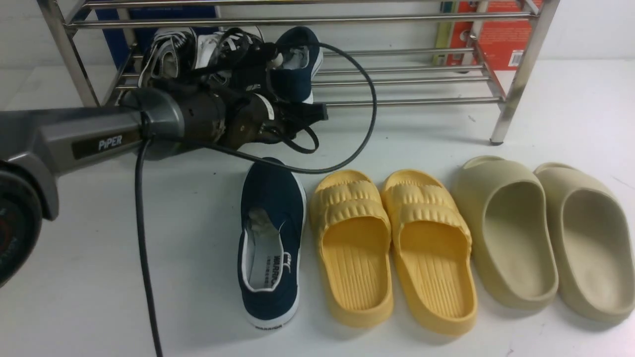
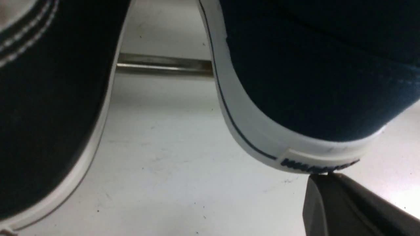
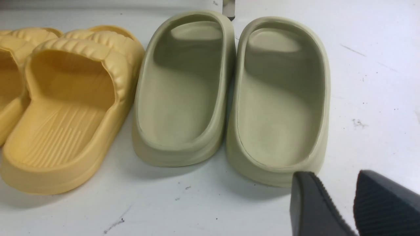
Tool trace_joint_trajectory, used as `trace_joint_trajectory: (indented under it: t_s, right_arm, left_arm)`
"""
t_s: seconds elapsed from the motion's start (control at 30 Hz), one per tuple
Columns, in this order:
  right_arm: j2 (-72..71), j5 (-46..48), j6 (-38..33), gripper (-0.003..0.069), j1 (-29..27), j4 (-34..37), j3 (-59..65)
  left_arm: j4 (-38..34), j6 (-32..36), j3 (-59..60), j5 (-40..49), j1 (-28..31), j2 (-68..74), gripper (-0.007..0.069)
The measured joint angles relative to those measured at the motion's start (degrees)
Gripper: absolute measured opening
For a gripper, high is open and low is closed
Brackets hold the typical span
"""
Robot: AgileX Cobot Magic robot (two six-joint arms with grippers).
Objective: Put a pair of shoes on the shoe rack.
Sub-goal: Use the left arm to put a shoe into the shoe rack, then use the left arm to grab the shoe closest to it
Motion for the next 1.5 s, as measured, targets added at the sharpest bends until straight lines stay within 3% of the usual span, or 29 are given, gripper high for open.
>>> trace_joint_trajectory:
  t_s: [0.2, 0.67, 1.03, 1.3, 1.5]
  right_arm:
    - [0.0, 0.0, 0.0, 0.0239, 0.0, 0.0, 0.0]
    - [0.0, 0.0, 0.0, 0.0239, 0.0, 0.0, 0.0]
    - [0.0, 0.0, 0.0, 0.0239, 0.0, 0.0, 0.0]
    - [0.0, 0.0, 0.0, 0.0239, 0.0, 0.0, 0.0]
    - [0.0, 0.0, 0.0, 0.0239, 0.0, 0.0, 0.0]
  left_arm:
    - [0.12, 0.0, 0.0, -0.8, -0.12, 0.0, -0.0013]
    - [-3.39, 0.35, -0.46, 15.07, -0.12, -2.91, -0.0013]
    - [-4.29, 5.38, -0.64, 13.95, -0.12, -4.02, -0.0013]
    - [-5.23, 6.92, 0.16, 30.99, -0.12, -11.98, -0.0013]
    - [-5.85, 7.52, 9.0, 36.57, -0.12, -25.99, -0.0013]
